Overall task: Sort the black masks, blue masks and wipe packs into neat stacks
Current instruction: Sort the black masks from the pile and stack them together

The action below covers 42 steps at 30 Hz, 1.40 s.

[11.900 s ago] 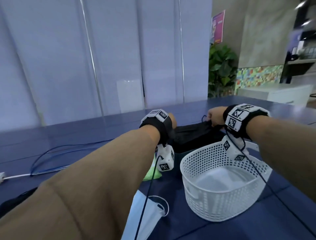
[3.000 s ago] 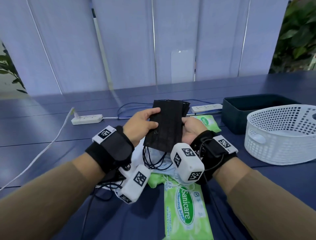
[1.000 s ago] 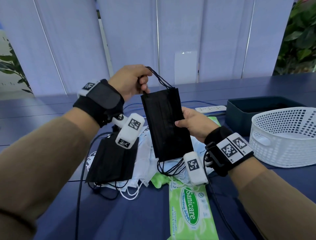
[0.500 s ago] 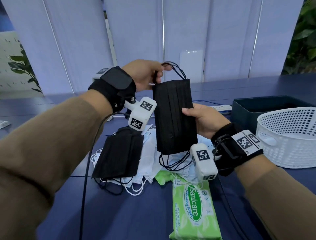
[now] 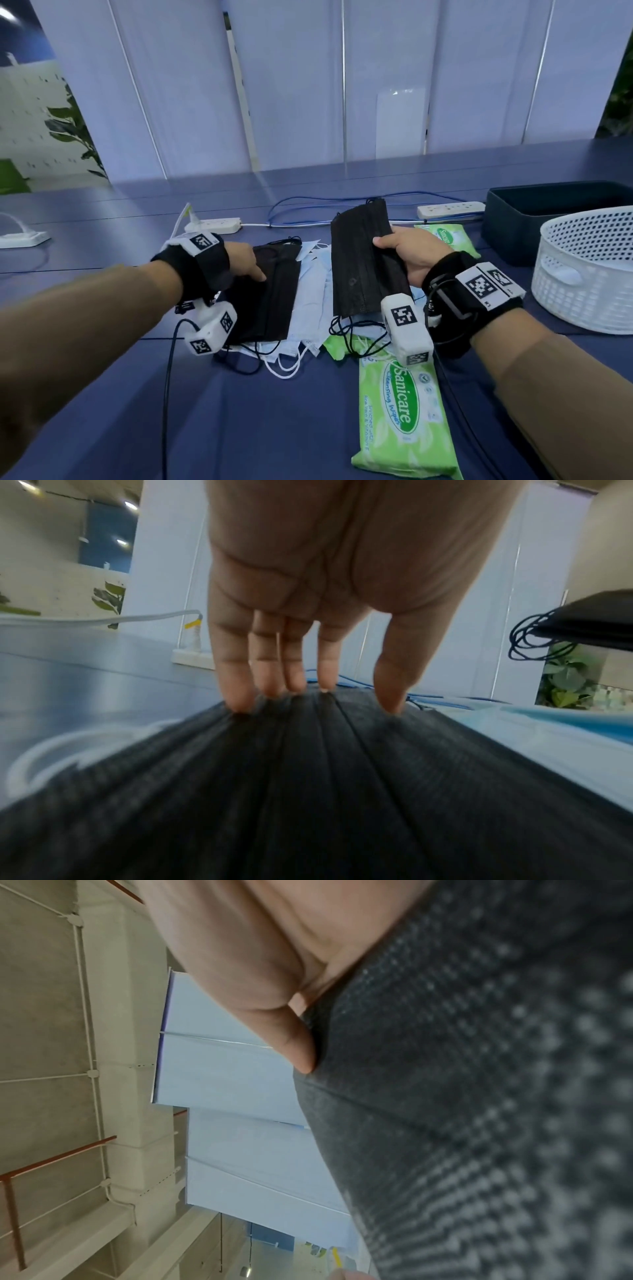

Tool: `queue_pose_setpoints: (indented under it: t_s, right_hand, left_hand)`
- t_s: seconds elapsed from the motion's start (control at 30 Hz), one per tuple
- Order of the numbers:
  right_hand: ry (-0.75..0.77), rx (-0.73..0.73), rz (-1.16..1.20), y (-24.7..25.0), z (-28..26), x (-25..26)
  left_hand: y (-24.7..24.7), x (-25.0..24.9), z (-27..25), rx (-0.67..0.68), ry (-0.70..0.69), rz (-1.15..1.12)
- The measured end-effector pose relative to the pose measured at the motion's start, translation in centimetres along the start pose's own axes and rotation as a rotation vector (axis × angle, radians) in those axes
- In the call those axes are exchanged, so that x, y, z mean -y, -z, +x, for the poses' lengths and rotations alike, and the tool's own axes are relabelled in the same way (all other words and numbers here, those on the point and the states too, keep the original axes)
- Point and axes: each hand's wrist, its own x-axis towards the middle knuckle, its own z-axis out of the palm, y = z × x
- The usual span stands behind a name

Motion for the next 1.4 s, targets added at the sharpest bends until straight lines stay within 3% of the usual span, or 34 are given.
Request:
queue_pose_setpoints:
  t_s: [0.2, 0.3, 0.53, 0.67, 0.8, 0.9, 0.97, 1.03, 1.2, 1.4]
  right_hand:
    - [-0.070, -0.068, 0.048, 0.0, 0.5, -1.2]
    - [-0.088, -0.093, 0.067, 0.1, 0.6, -1.5]
    - [-0.101, -0.091, 0.060, 0.1, 0.8, -1.7]
    - [-0.095, -0.077, 0.074, 0.3, 1.0, -1.9]
    - [-0.085, -0.064, 0.124, 0.5, 1.3, -2.1]
    - [-0.099, -0.061, 0.181, 0.6, 1.3, -2.1]
    - [-0.105, -0.069, 0.220, 0.5, 1.1, -2.1]
    - [-0.108, -0.077, 0.270, 0.5, 1.0, -2.1]
    - [-0.123, -0.107, 0.274, 0.6, 0.9, -1.7]
    - [-0.100, -0.028, 0.391, 1.1, 1.0, -1.4]
  left_hand:
    - [-1.0, 1.7, 1.5, -0.057, 0.109, -0.169]
    - [-0.6, 2.4, 1.9, -0.128, 0.111, -0.113]
    - [0.9, 2.4, 1.4, -0.126, 0.064, -0.112]
    - [4.4, 0.8, -1.5, -0.234, -0.149, -0.229]
    - [6.0, -3.2, -5.2, 0.164, -0.581, -0.886]
    - [5.3, -6.9, -5.9, 0.344, -0.750, -1.184]
    - [3.9, -9.2, -5.2, 0.331, -0.717, -1.202]
    - [1.9, -11.0, -3.9, 0.302, -0.599, -1.201]
    - [-1.3, -12.3, -0.1, 0.120, -0.361, -1.258]
    - [-0.6, -12.7, -0.4, 0.045, -0.314, -1.326]
